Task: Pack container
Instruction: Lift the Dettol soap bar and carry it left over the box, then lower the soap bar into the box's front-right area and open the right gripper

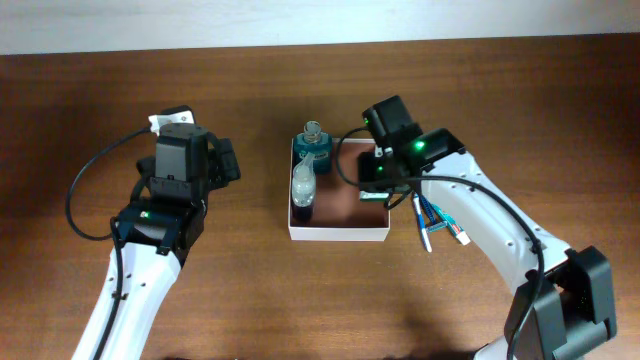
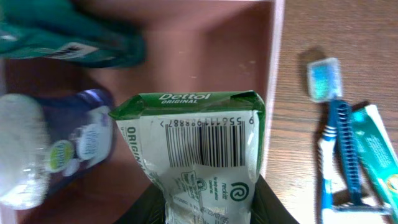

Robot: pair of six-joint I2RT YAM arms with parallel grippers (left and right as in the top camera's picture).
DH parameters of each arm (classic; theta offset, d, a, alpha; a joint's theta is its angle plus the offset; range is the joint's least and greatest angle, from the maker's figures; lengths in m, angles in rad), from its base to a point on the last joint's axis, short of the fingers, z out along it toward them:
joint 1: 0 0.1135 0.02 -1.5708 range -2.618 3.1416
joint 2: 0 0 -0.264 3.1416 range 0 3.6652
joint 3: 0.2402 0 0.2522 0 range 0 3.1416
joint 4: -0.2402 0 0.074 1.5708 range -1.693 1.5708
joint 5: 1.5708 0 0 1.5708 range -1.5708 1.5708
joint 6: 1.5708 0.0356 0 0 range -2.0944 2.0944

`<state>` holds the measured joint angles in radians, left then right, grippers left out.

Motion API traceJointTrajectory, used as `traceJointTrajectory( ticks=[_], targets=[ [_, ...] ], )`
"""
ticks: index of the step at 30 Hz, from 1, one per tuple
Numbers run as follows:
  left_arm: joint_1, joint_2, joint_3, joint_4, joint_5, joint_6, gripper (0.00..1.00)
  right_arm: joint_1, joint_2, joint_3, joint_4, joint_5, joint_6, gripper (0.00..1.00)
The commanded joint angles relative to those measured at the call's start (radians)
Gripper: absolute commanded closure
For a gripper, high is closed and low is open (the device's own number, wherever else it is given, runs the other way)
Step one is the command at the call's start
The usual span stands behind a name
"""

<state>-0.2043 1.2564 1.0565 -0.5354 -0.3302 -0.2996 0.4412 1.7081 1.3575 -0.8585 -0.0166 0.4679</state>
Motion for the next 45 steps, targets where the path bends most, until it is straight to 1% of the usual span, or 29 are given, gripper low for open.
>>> traceJointTrajectory(
  ticks=[1,8,18,25,31,38,39,40,45],
  targets=[
    [0.002,-0.008,0.004,0.0,-0.007,0.001,0.01,0.026,-0.018,0.019,0.013,0.017,0.052,0.72],
    [0.002,-0.008,0.004,0.0,-0.007,0.001,0.01,0.038,0.004,0.018,0.035,0.027,0.065,0.72],
    [0.002,-0.008,0.004,0.0,-0.007,0.001,0.01,0.089,0.091,0.018,0.126,0.029,0.065,0.7],
    [0.002,-0.008,0.004,0.0,-0.007,0.001,0.01,0.087,0.146,0.018,0.129,0.032,0.065,0.7],
    [0.002,-0.008,0.004,0.0,-0.007,0.001,0.01,0.087,0.164,0.017,0.129,0.083,0.065,0.7],
    [0.002,-0.008,0.004,-0.001,-0.007,0.001,0.01,0.087,0.174,0.015,0.131,0.093,0.065,0.7],
    [0.002,-0.008,0.004,0.0,-0.007,0.001,0.01,0.087,0.177,0.015,0.13,0.094,0.065,0.69],
    [0.002,-0.008,0.004,0.0,-0.007,0.001,0.01,0.087,0.181,0.015,0.13,0.098,0.065,0.66],
    [0.002,-0.008,0.004,0.0,-0.007,0.001,0.01,0.087,0.215,0.015,0.138,0.1,0.066,0.65]
  ],
)
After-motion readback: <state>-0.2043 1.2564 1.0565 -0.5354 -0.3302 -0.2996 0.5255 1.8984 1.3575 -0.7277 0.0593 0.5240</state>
